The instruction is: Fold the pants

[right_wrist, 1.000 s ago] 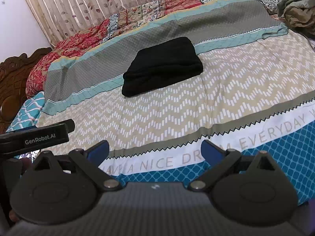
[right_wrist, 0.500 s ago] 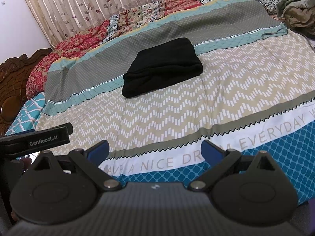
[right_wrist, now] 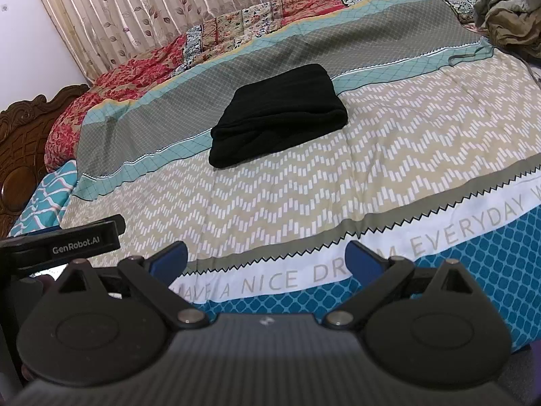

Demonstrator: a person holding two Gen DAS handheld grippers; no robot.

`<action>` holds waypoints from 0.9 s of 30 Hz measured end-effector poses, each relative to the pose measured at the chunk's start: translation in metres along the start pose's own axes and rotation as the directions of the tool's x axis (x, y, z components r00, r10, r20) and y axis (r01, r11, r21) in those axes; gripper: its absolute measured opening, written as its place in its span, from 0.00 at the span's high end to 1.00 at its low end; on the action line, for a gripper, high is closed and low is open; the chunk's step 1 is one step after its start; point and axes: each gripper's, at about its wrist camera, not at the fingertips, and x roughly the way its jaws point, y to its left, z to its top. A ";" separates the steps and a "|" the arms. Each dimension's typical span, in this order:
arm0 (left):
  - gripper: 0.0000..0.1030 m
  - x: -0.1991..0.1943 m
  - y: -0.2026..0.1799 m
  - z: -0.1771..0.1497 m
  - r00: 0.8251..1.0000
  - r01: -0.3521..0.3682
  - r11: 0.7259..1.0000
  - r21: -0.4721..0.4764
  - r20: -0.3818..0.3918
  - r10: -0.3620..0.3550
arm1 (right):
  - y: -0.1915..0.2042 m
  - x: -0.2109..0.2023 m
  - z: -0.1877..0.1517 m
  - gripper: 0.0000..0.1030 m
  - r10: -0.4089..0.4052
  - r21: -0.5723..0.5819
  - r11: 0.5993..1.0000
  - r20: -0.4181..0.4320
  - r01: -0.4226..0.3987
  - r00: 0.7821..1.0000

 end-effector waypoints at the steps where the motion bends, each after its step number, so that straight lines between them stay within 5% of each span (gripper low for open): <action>1: 0.00 -0.001 -0.001 0.000 1.000 -0.006 1.000 0.006 0.007 0.006 | 0.000 0.000 0.000 0.02 0.000 0.002 1.000 -0.001 0.000 1.000; 8: 0.00 -0.007 -0.006 0.000 0.997 -0.045 0.998 0.045 0.057 0.043 | 0.000 -0.001 0.000 0.02 -0.001 0.008 1.000 0.002 0.001 1.000; 27: 0.00 -0.008 -0.005 -0.001 0.999 -0.019 0.999 0.037 0.042 0.017 | 0.000 -0.001 -0.002 0.02 -0.006 0.020 1.000 0.004 0.006 1.000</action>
